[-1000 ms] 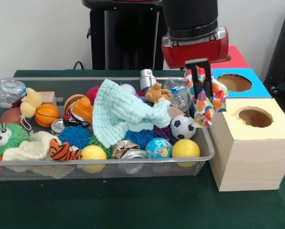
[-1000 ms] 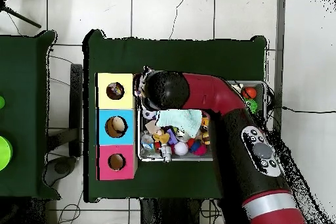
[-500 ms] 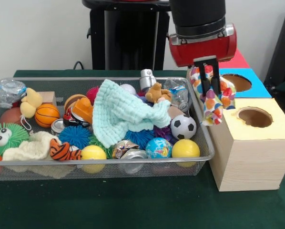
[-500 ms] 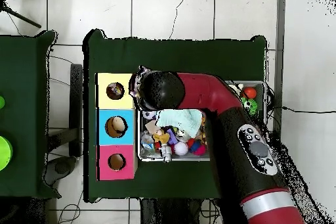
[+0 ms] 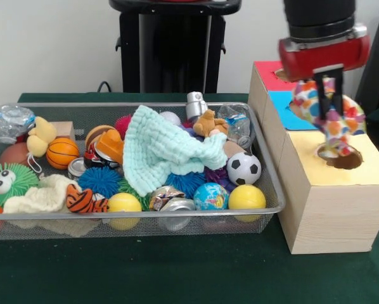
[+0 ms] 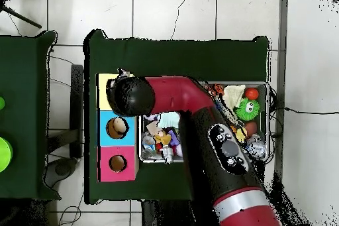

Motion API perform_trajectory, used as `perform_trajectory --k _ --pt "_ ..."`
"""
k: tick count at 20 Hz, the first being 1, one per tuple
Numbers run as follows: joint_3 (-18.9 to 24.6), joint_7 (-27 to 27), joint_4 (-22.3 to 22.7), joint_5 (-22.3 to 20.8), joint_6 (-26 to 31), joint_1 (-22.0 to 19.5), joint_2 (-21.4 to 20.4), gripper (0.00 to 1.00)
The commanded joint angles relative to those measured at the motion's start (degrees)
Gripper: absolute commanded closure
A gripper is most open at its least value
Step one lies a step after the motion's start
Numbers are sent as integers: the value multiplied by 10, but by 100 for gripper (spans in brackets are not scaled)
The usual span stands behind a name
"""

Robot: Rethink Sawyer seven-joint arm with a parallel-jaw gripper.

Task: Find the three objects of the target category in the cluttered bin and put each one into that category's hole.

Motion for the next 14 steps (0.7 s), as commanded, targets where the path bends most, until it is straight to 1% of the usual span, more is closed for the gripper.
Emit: perform_trajectory --k 1,7,9,14 --pt "-35 112 18 -7 -76 48 52 100" --pt "-85 141 -18 5 -119 103 89 100" --pt "-89 132 -27 10 -138 105 110 100" --pt "-103 91 -55 -3 -170 102 149 100"
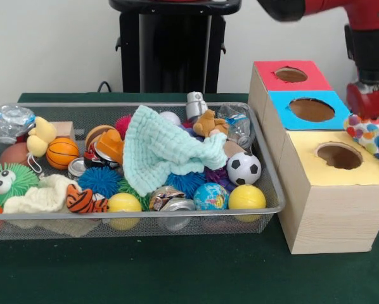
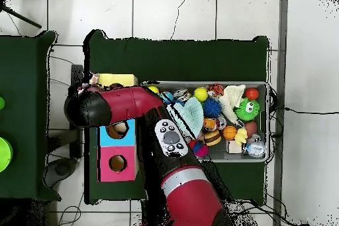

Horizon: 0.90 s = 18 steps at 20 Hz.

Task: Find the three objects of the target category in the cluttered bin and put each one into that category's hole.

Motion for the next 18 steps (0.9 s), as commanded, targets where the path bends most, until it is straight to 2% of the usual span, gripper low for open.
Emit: perform_trajectory --k 1,4,9,18 --pt "-58 81 -41 -6 -30 -17 77 100" --pt "-44 45 -44 -11 -15 -37 81 100" --pt "-30 10 -37 -7 55 -58 55 100" --pt "-38 14 -40 13 188 -51 -9 100"
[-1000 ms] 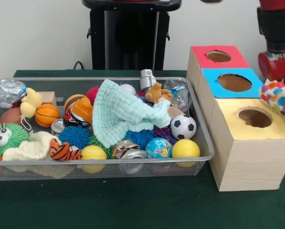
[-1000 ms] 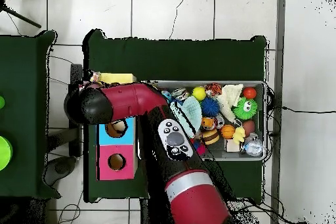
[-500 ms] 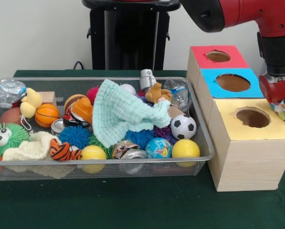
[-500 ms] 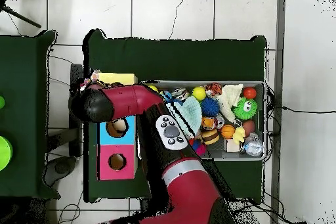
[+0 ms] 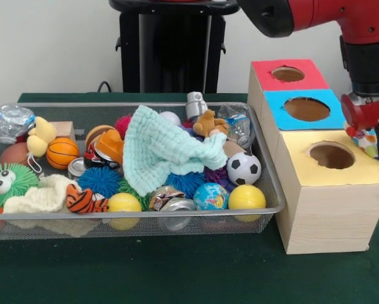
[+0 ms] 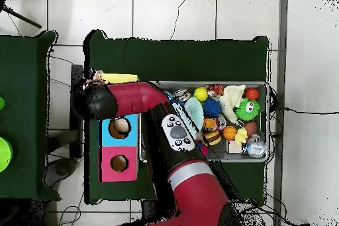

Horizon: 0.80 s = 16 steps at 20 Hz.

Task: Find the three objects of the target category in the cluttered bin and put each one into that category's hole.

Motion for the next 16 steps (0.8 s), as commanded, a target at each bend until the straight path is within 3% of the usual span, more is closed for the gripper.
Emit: perform_trajectory --k 1,11,16 --pt "-47 15 -17 3 161 -34 -26 100" --pt "-38 24 -24 1 223 -37 -49 100" --pt "-28 14 -22 -8 200 -46 -36 100"
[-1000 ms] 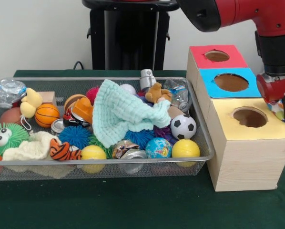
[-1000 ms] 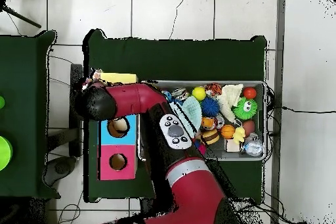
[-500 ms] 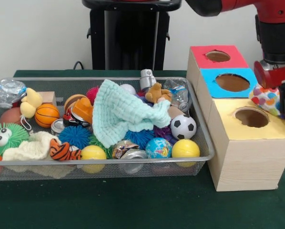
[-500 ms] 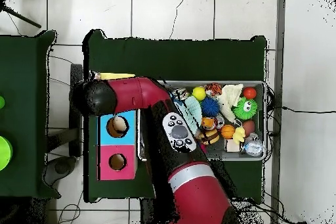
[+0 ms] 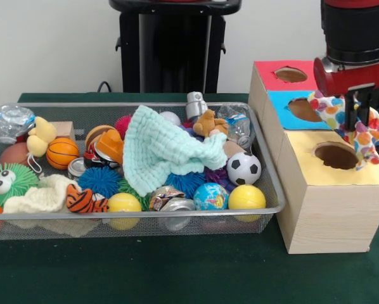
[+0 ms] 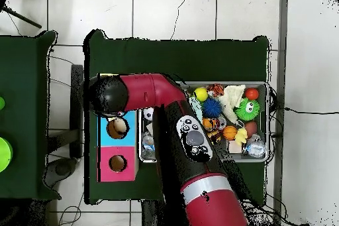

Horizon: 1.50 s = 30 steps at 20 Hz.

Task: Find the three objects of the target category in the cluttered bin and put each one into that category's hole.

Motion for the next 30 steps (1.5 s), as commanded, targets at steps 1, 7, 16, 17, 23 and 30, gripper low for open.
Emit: perform_trajectory --k 1,7,16,17,23,30 --pt "-14 11 -13 -12 33 -25 17 100" --pt "-13 9 -18 -35 -32 -27 54 100" --pt "-26 26 -29 -75 -147 -16 117 100" --pt "-23 20 -32 -77 -149 -19 124 100" --pt "-39 36 -43 -69 -144 -4 151 100" --pt "-79 62 -90 -88 -213 29 215 100"
